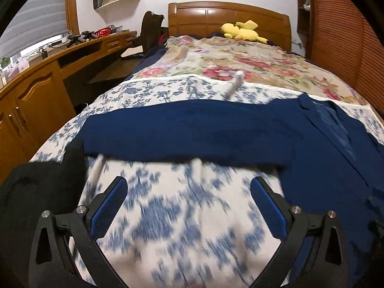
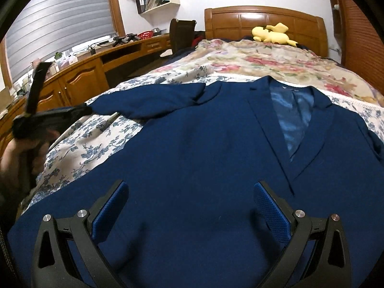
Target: Fold large clothes
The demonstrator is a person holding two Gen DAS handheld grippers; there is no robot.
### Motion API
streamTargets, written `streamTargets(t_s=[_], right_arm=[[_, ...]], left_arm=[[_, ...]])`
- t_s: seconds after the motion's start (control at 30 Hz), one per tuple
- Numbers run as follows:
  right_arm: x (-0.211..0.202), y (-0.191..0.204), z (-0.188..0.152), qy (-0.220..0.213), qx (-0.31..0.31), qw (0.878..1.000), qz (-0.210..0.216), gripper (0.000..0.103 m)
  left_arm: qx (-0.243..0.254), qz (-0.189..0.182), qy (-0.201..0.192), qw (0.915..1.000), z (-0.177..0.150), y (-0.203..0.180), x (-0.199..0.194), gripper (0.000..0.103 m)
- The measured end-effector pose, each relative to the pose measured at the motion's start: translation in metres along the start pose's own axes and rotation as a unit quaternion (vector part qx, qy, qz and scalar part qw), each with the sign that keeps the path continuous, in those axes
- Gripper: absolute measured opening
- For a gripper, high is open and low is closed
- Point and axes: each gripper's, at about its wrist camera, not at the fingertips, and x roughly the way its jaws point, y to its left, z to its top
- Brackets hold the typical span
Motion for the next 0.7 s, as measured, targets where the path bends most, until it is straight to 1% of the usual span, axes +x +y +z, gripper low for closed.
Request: streamTargets(t_s=[0.17,0.23,0.33,0.47,0.53,0.6,0.67,0.7], right_arm=[[-0.003,0.005,-0.001,-0.004,-0.016,1.0,-0.009,0.103],[0.005,0.011,0.001,-0.004,-0.026,1.0,-0.013,0.103],[0.006,0.012,0.001,-0.005,-0.026,1.0,-0.014,0.103],[0.01,0.014,0.002,-0.007,-0.026,1.0,-0.015,0.103],[0.011,0.015,0.002,-0.009,-0.027,0.999,-0.015,0.103],[0.011,0.015,0.002,-0.01,-0.026,0.999,-0.015,0.103],[0.011,0.015,0.001,-0.011,-0.026,0.999,-0.015,0.103],[0.011,0.015,0.001,-0.012,-0.026,0.999,-0.015,0.103]], left_arm=[[-0.044,-0.01,0.03,0.9985,0.019,0.026,0.042,0.081],[-0.068,-0.014,0.043,0.9967,0.023,0.037,0.055,0.079],[-0.097,0.001,0.06,0.9935,0.025,0.055,0.073,0.078],[-0.146,0.008,0.086,0.9855,0.017,0.077,0.089,0.078],[-0.16,0.006,0.092,0.9828,0.014,0.081,0.094,0.077],[-0.166,0.007,0.096,0.9814,0.013,0.082,0.097,0.07],[-0.164,0.014,0.096,0.9818,0.015,0.08,0.101,0.057],[-0.164,0.015,0.097,0.9816,0.017,0.081,0.103,0.053]])
